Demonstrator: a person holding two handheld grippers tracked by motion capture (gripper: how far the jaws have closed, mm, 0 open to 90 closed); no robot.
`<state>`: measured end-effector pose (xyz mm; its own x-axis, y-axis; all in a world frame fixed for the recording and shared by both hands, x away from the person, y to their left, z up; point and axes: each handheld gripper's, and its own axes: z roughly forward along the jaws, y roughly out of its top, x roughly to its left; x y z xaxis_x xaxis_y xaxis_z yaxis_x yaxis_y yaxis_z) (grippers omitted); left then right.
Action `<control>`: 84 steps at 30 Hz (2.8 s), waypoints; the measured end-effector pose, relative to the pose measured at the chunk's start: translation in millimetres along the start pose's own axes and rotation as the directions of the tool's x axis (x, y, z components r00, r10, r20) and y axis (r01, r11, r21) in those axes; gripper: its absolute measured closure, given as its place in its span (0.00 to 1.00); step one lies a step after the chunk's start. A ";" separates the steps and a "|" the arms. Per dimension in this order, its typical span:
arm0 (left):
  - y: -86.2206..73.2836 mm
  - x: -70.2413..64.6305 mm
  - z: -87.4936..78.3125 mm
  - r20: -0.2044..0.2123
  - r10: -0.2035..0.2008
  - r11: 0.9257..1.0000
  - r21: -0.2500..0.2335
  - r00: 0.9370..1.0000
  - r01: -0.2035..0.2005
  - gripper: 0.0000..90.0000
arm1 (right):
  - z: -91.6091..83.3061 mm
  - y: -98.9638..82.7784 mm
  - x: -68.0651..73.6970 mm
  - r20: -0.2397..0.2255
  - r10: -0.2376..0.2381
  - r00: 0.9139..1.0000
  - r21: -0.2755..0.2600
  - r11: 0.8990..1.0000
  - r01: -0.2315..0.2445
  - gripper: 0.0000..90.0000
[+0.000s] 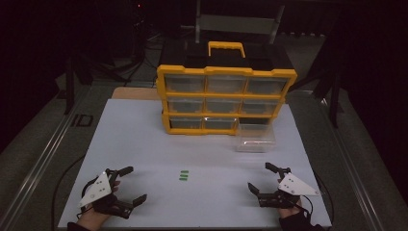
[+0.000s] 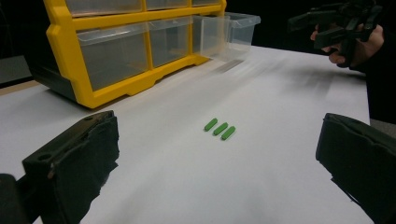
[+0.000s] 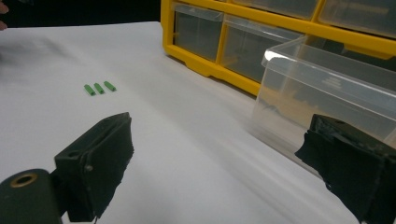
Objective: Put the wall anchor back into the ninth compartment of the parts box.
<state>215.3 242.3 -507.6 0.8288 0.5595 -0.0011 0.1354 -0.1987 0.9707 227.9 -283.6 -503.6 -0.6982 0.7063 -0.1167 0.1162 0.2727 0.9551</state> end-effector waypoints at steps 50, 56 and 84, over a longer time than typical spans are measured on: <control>92.2 33.3 18.1 0.146 0.074 0.997 -0.030 0.986 -0.070 0.00 | -1.4 5.5 4.7 0.004 -0.013 1.000 -0.019 1.000 0.013 0.09; 100.0 32.7 37.4 0.230 0.095 0.995 -0.001 0.969 -0.097 0.00 | -1.4 5.5 4.6 -0.002 -0.008 1.000 -0.021 1.000 0.008 0.09; 99.9 48.5 111.2 0.337 0.060 0.987 0.120 0.940 -0.106 0.00 | 0.5 5.0 6.3 -0.022 -0.009 1.000 -0.014 1.000 0.009 0.09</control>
<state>329.4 160.1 -437.5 0.9699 0.2425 -0.0235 0.1105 -0.3520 0.9295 224.4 -277.4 -499.6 -0.7147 0.6891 -0.1195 0.1001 0.2699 0.9577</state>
